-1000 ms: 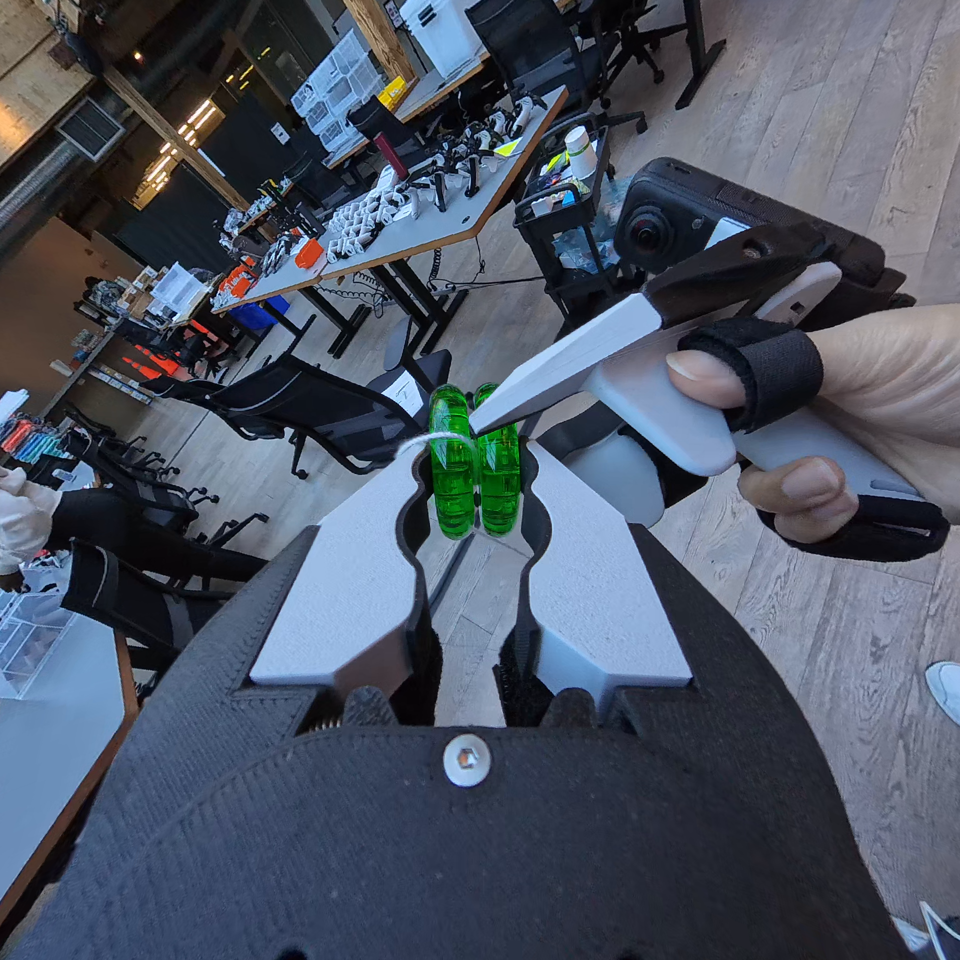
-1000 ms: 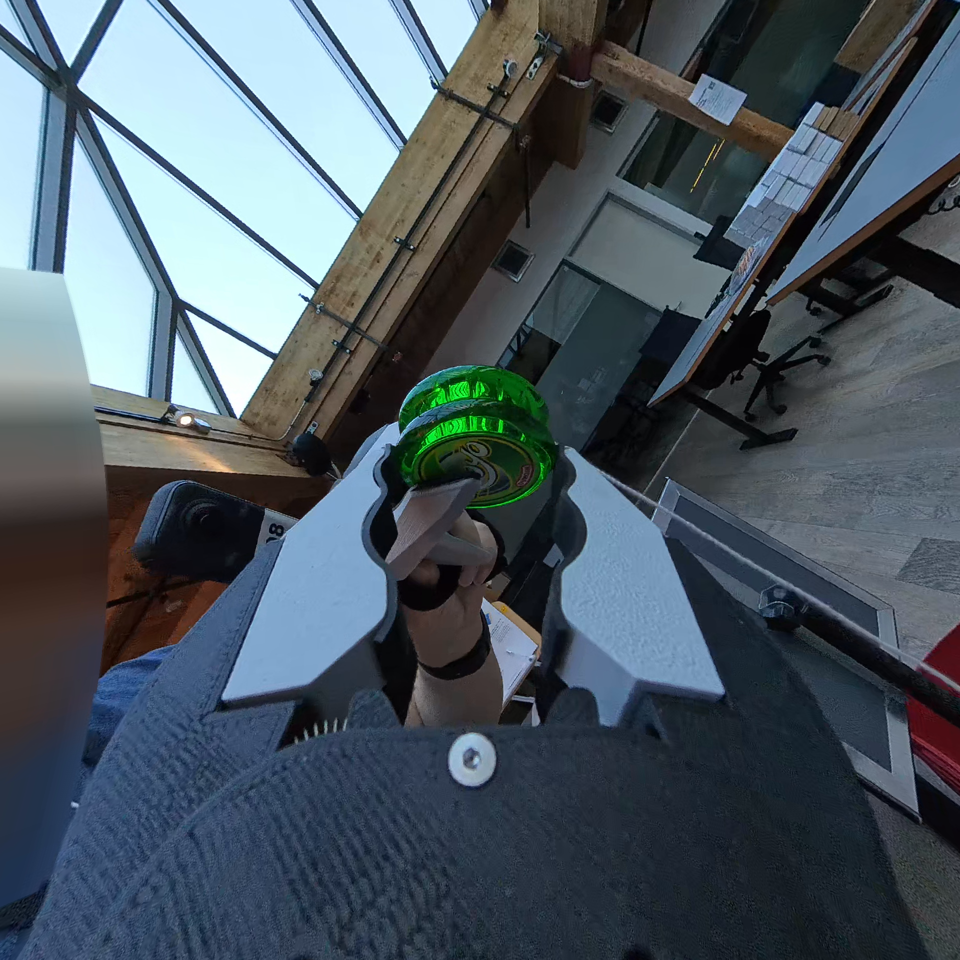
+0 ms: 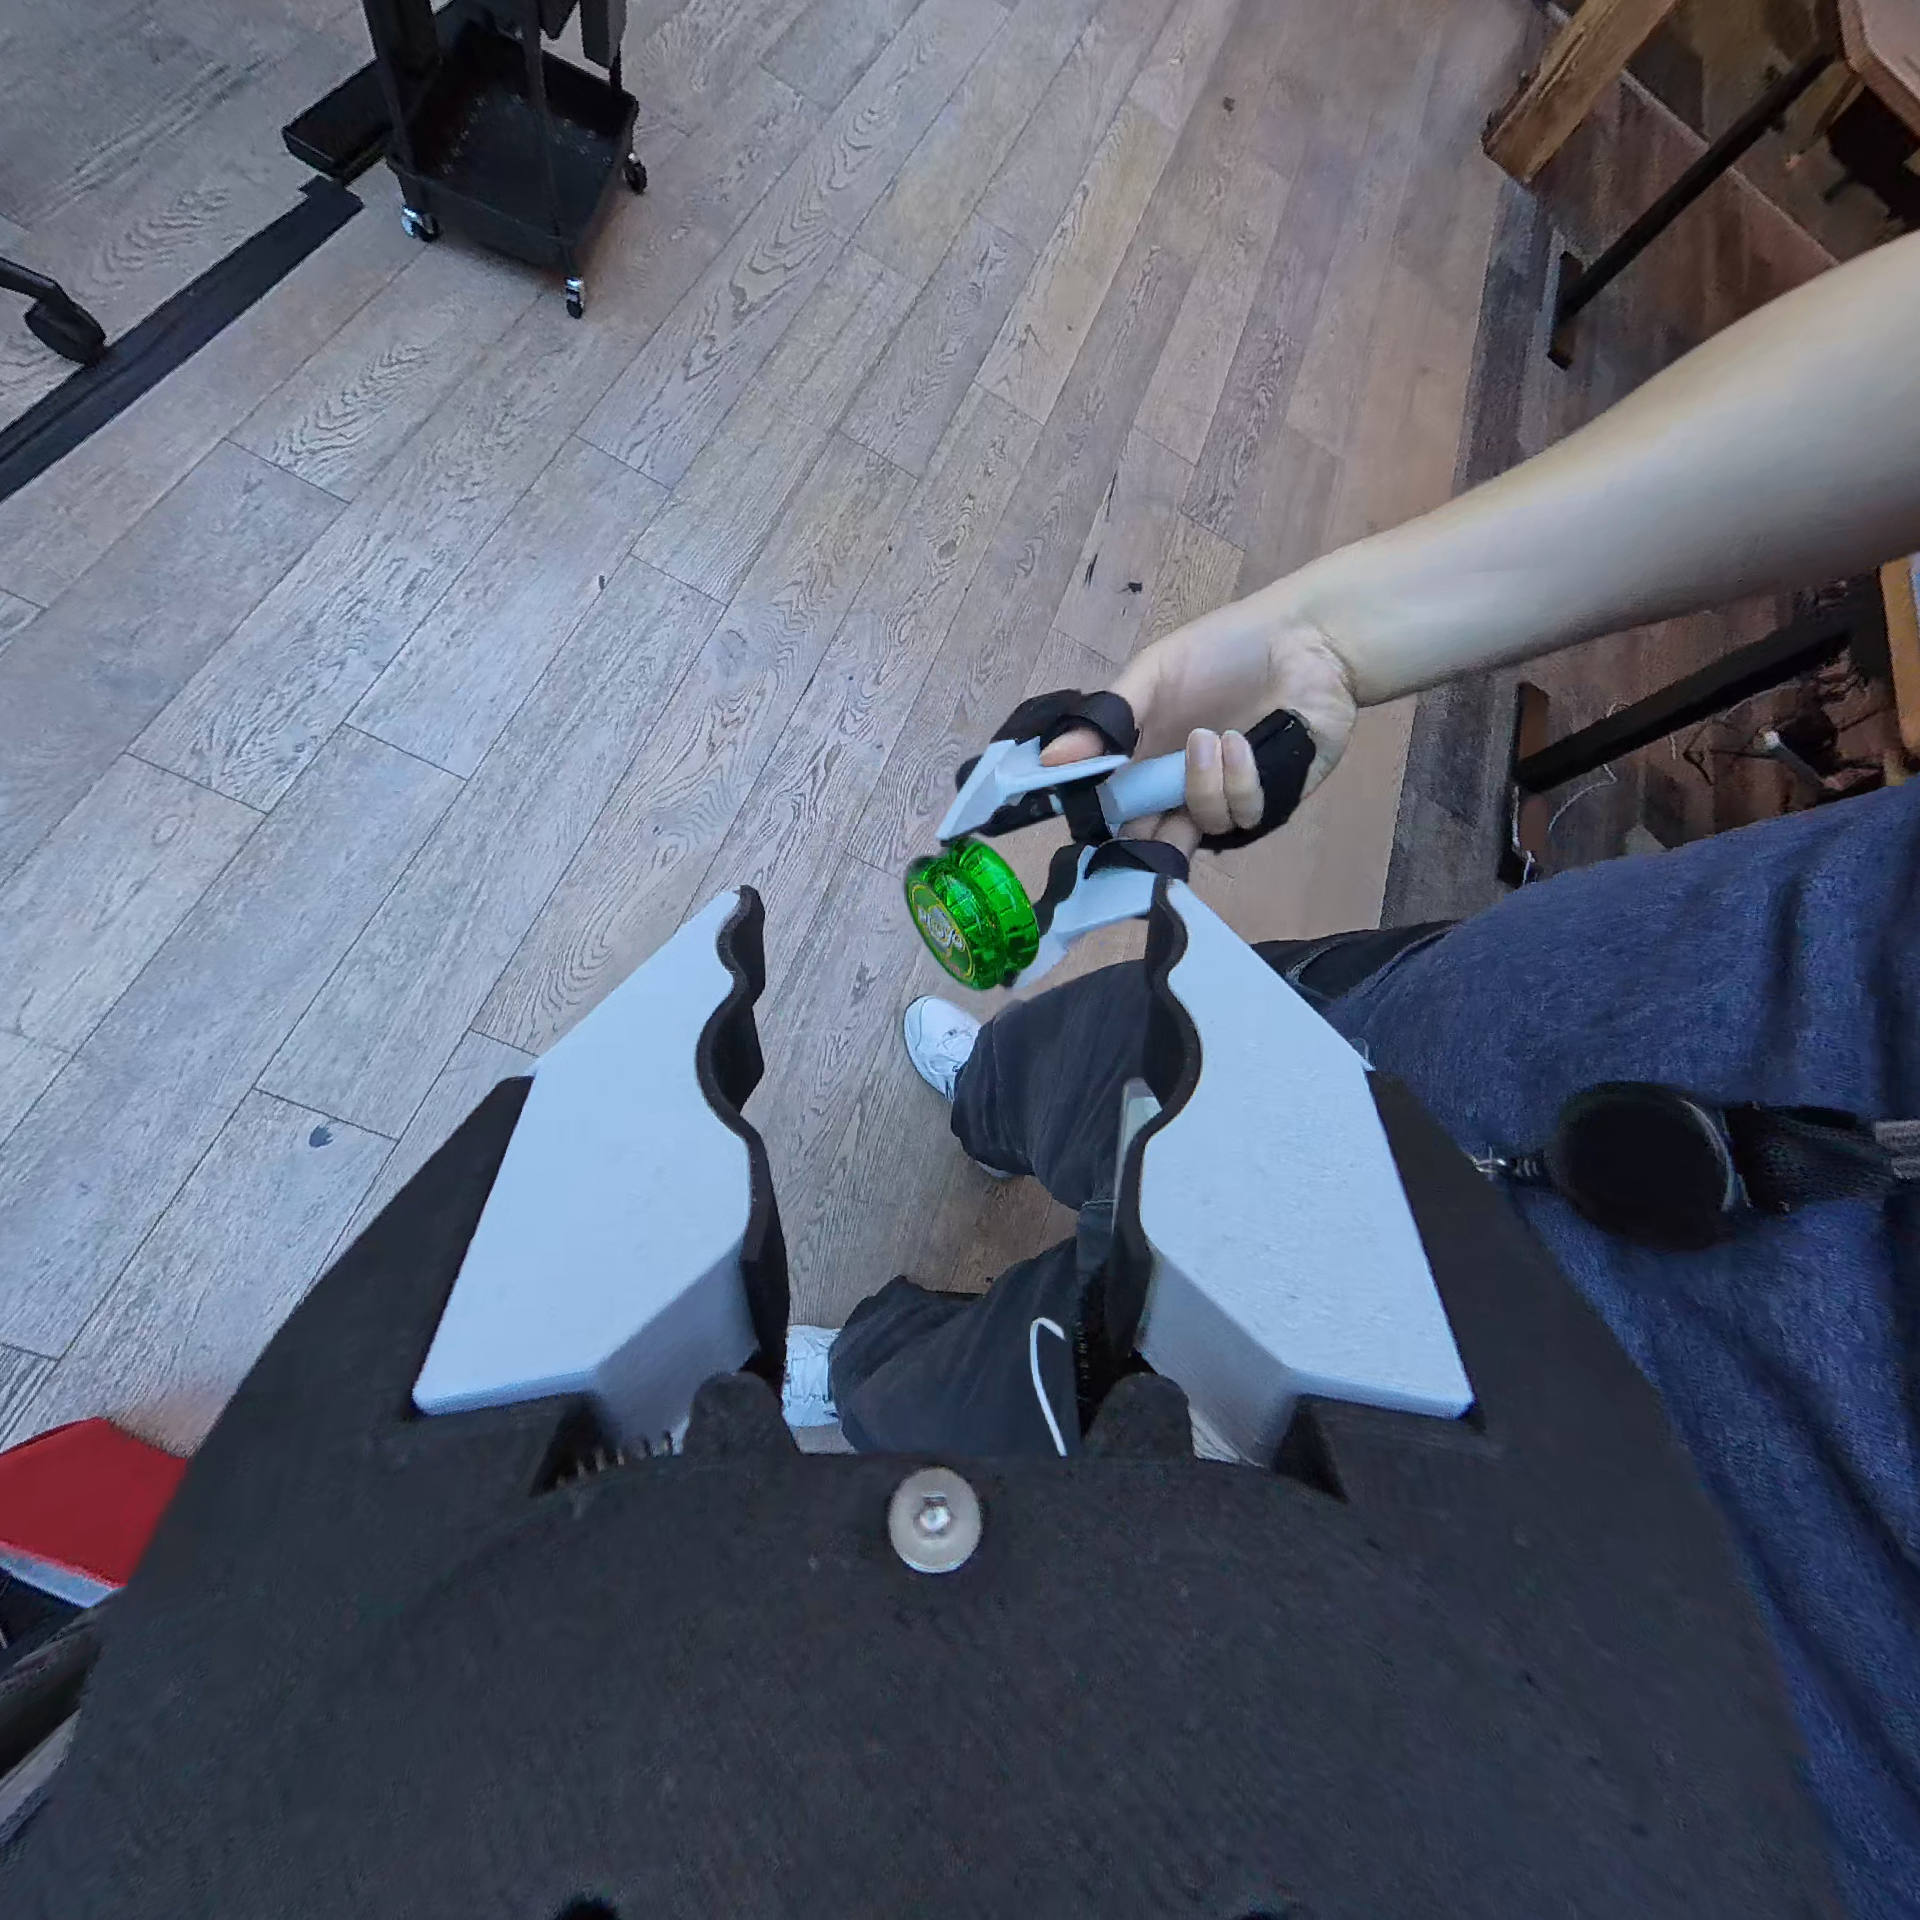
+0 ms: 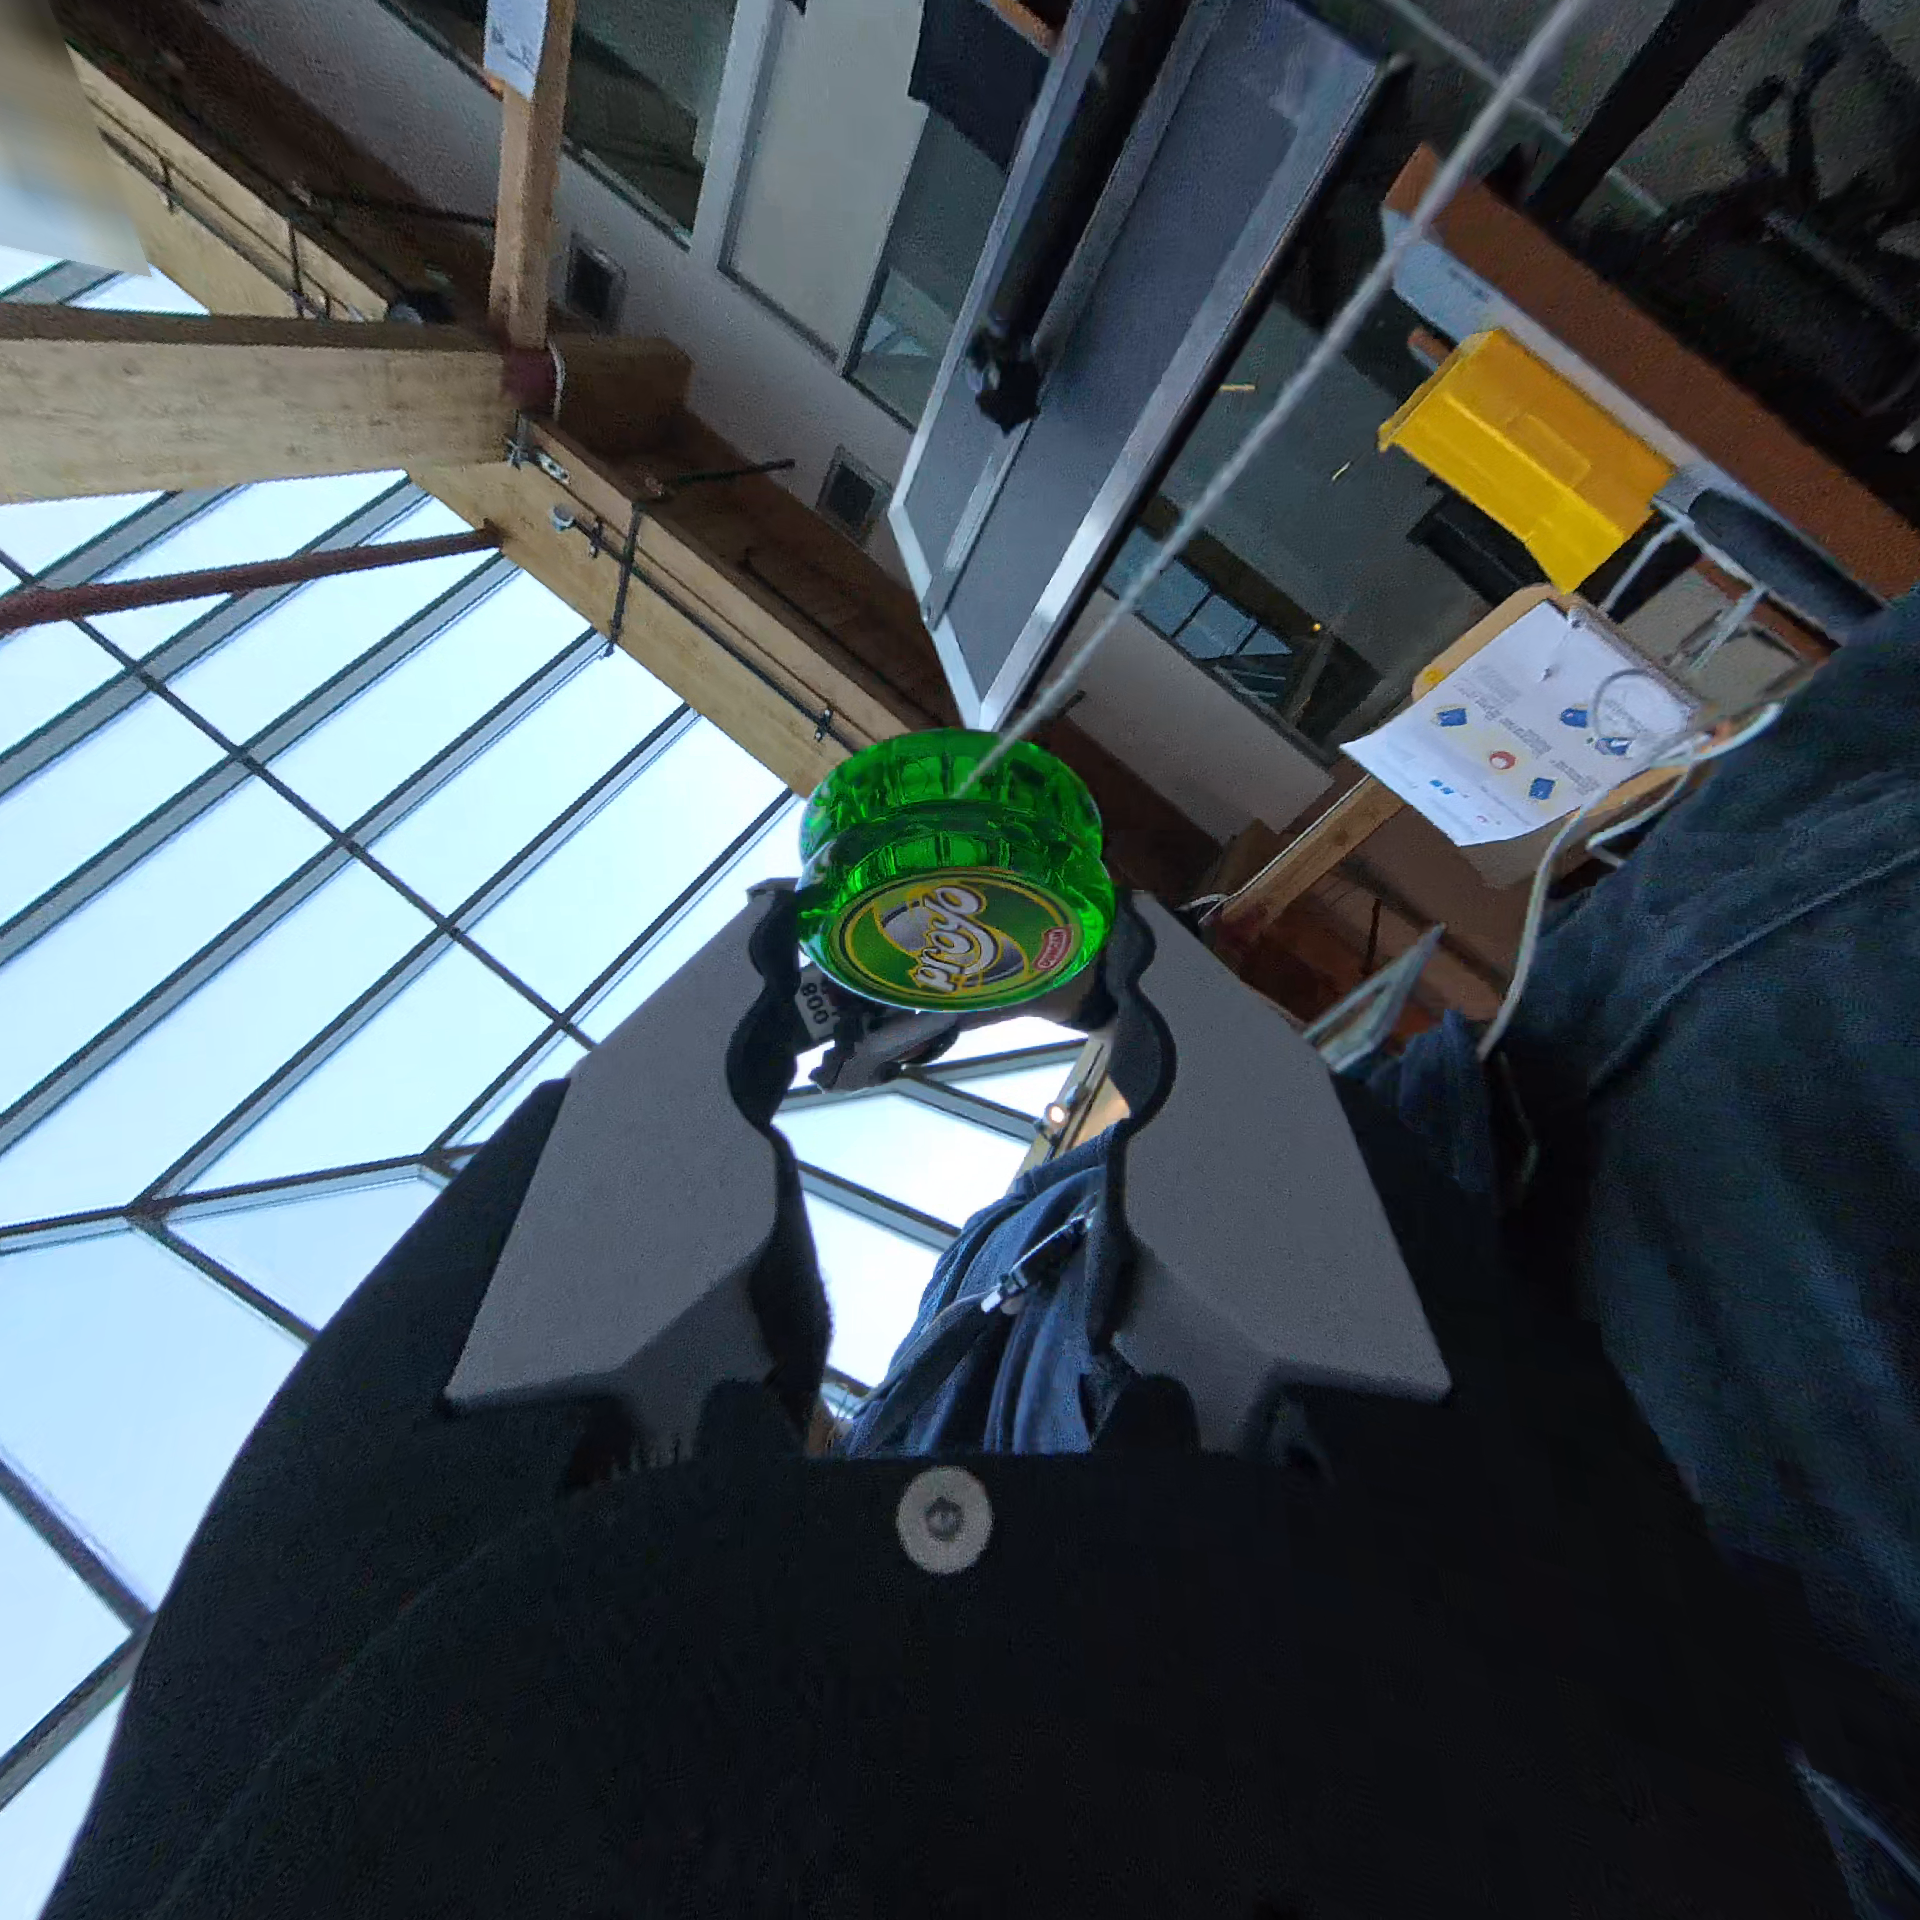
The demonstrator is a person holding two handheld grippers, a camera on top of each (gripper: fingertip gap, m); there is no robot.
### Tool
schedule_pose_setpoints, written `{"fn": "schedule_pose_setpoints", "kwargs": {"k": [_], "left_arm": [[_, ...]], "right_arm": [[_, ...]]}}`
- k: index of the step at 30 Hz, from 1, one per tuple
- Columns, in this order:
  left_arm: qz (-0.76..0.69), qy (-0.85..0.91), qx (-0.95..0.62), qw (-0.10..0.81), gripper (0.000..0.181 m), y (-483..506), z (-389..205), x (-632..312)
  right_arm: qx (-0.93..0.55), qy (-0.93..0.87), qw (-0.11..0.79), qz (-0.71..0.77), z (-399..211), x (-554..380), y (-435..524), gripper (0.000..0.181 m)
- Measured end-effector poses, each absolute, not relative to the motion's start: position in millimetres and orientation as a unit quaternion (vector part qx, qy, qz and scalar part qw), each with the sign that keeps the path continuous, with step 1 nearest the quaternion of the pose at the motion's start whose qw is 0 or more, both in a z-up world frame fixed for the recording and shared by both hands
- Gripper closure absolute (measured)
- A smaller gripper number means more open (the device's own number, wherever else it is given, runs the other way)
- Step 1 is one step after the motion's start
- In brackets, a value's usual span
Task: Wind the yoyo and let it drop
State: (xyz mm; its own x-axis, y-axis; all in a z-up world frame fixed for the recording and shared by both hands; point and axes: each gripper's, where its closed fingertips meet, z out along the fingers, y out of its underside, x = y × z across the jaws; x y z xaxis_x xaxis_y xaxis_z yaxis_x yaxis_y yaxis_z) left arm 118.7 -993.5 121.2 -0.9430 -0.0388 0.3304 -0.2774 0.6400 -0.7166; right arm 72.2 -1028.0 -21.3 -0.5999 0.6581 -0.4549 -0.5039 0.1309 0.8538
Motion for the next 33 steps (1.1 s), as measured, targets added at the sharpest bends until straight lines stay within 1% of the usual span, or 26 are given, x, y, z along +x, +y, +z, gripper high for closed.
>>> {"fn": "schedule_pose_setpoints", "kwargs": {"k": [3,4,6,8,10,12,14,17,19,22,25,27,29,33], "left_arm": [[0.417,-0.891,0.100,0.148,0.108,-986,118,114],[0.418,-0.890,0.105,0.151,0.108,-985,117,113],[0.421,-0.886,0.112,0.157,0.108,-983,117,112],[0.421,-0.887,0.113,0.152,0.108,-983,120,115],[0.427,-0.887,0.106,0.142,0.108,-985,129,119],[0.439,-0.883,0.095,0.135,0.109,-989,141,122],[0.455,-0.877,0.082,0.131,0.109,-995,153,122],[0.481,-0.866,0.062,0.125,0.110,-1000,166,119],[0.496,-0.858,0.055,0.120,0.109,-1002,169,117],[0.524,-0.841,0.056,0.124,0.109,-1003,172,114],[0.557,-0.818,0.063,0.129,0.110,-1002,177,114],[0.575,-0.806,0.067,0.123,0.111,-1000,179,115],[0.588,-0.798,0.073,0.112,0.111,-999,179,119],[0.610,-0.781,0.094,0.100,0.110,-991,184,128]], "right_arm": [[0.095,0.642,0.451,0.612,-56,63,-1064,0.122],[0.101,0.632,0.463,0.613,-55,62,-1069,0.123],[0.071,0.581,0.516,0.625,-31,69,-1072,0.122],[-0.051,0.564,0.561,0.604,-5,75,-1066,0.122],[-0.230,0.583,0.558,0.544,5,75,-1057,0.122],[-0.398,0.603,0.507,0.470,5,72,-1062,0.122],[-0.528,0.608,0.449,0.387,8,75,-1083,0.122],[-0.653,0.600,0.369,0.278,27,89,-1125,0.122],[-0.735,0.583,0.278,0.206,40,96,-1159,0.122],[-0.826,0.529,0.129,0.144,72,107,-1202,0.122],[-0.875,0.472,0.026,0.108,116,132,-1222,0.122],[-0.898,0.437,-0.027,0.045,144,164,-1234,0.122],[-0.912,0.407,-0.043,-0.015,174,200,-1233,0.122],[-0.918,0.360,0.025,-0.163,250,279,-1205,0.122]]}}
